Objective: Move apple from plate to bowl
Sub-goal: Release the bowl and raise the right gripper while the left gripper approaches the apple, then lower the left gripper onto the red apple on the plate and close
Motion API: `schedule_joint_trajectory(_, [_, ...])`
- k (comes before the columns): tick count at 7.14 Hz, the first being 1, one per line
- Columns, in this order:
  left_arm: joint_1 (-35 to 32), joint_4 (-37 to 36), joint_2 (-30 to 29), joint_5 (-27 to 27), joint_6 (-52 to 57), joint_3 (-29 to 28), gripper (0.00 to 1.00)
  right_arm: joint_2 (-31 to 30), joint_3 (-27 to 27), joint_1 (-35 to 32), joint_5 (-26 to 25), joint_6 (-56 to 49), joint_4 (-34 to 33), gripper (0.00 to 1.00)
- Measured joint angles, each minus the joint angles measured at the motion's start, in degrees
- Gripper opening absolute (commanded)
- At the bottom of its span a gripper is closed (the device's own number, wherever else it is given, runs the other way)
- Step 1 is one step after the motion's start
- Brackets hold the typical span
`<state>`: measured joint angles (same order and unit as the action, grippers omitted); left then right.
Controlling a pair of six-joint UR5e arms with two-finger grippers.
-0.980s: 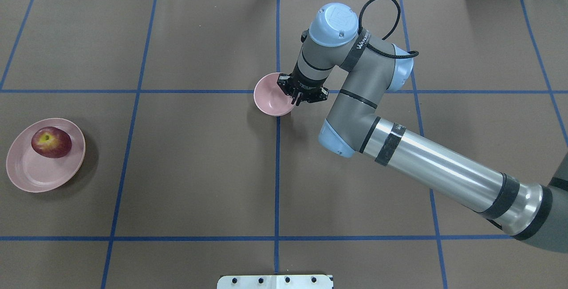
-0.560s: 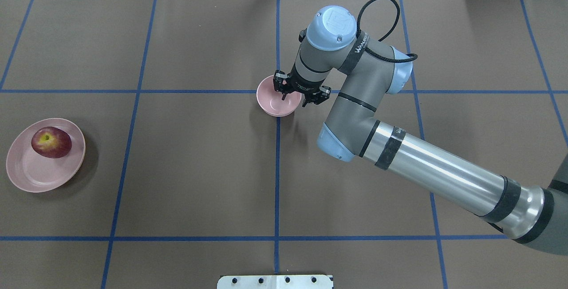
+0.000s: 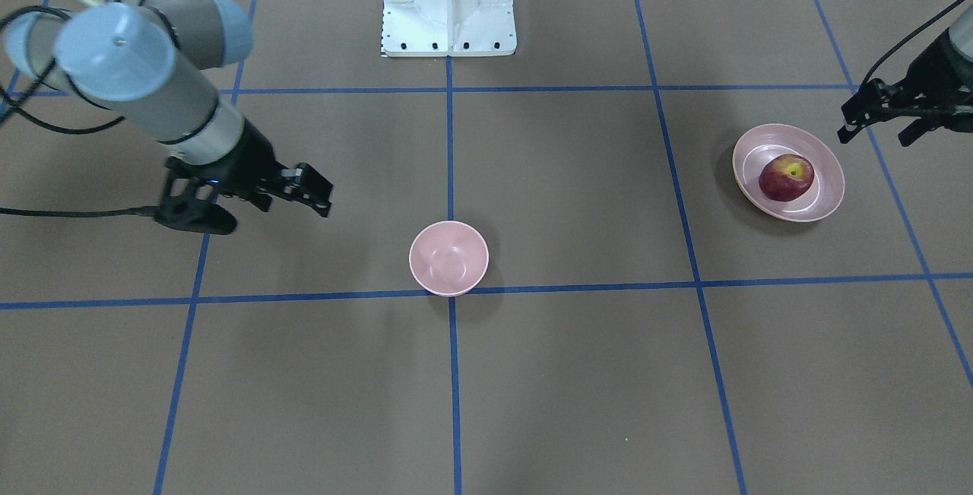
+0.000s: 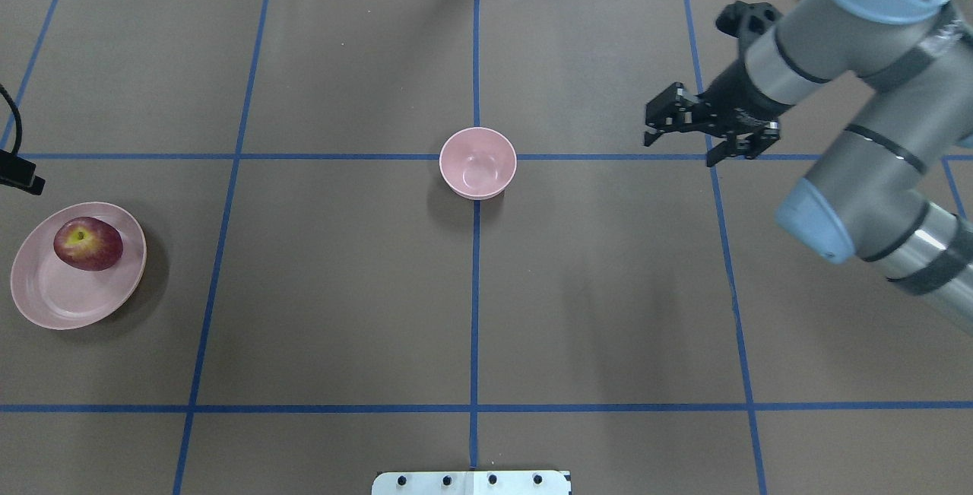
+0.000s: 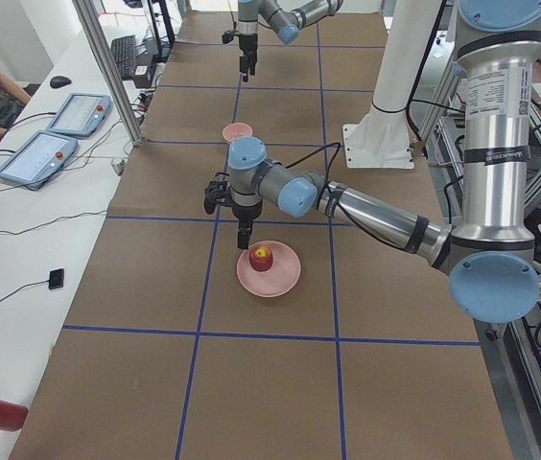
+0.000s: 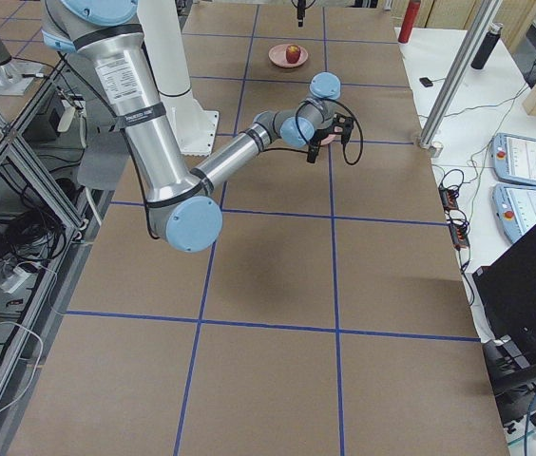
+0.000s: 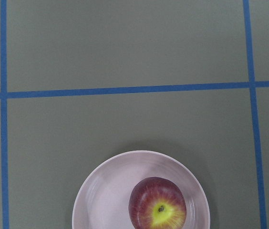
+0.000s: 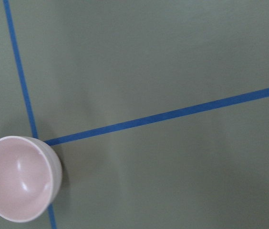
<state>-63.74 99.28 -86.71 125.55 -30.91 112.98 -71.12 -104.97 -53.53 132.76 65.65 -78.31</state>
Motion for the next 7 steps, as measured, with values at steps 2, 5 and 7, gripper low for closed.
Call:
schedule_joint_trajectory(2, [4.77, 2.80, 0.41, -4.41, 0.77, -0.54, 0.97, -5.62, -2.46, -2.10, 1.53, -6.60, -0.07, 1.00])
schedule_joint_trajectory(5, [10.74, 3.91, 0.49, -5.18, 2.16, -1.93, 0.97, -7.52, -2.70, -2.18, 1.45, -8.80, 0.11, 1.00])
schedule_joint_trajectory(7, [11.60, 3.91, 0.43, -5.41, 4.22, -3.07, 0.97, -7.67, -2.45, -2.13, 1.22, -8.94, -0.04, 1.00])
